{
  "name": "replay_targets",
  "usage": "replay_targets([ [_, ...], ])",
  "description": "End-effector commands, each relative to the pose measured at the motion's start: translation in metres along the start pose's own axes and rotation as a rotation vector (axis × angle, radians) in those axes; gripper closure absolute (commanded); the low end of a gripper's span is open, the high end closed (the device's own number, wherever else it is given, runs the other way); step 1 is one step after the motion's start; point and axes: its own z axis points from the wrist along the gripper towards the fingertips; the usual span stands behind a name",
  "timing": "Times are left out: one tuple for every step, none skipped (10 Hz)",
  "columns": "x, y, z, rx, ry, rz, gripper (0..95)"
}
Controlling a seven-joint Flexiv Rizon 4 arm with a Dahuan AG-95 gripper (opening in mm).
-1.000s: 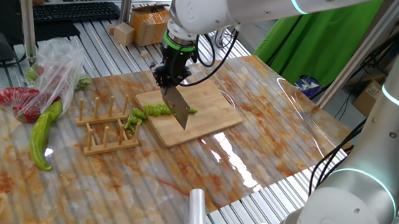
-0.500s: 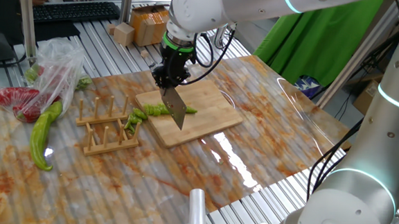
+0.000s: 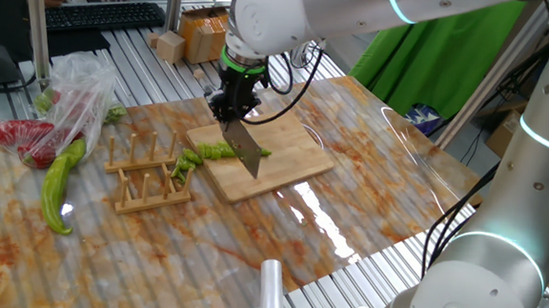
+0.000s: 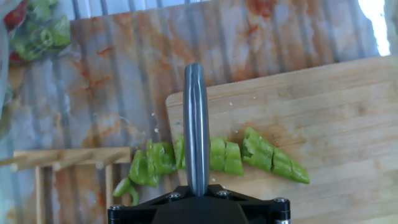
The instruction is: Chop the chili peppers
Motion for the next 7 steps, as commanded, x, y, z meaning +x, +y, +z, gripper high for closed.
replay_targets([
  [-0.002,0.0,0.001,-0.041,0.017,0.021,95.0],
  [-0.002,0.0,0.001,-0.044,0.016,0.04,95.0],
  [-0.002,0.0,0.001,-0.042,0.017,0.047,95.0],
  [-0.006,0.022,0.0,-0.047,0.018,0.099,95.0],
  [-0.009,0.036,0.0,-0.047,0.017,0.111,95.0],
  [-0.012,0.047,-0.001,-0.047,0.017,0.123,95.0],
  [-0.013,0.055,-0.002,-0.049,0.017,0.132,95.0],
])
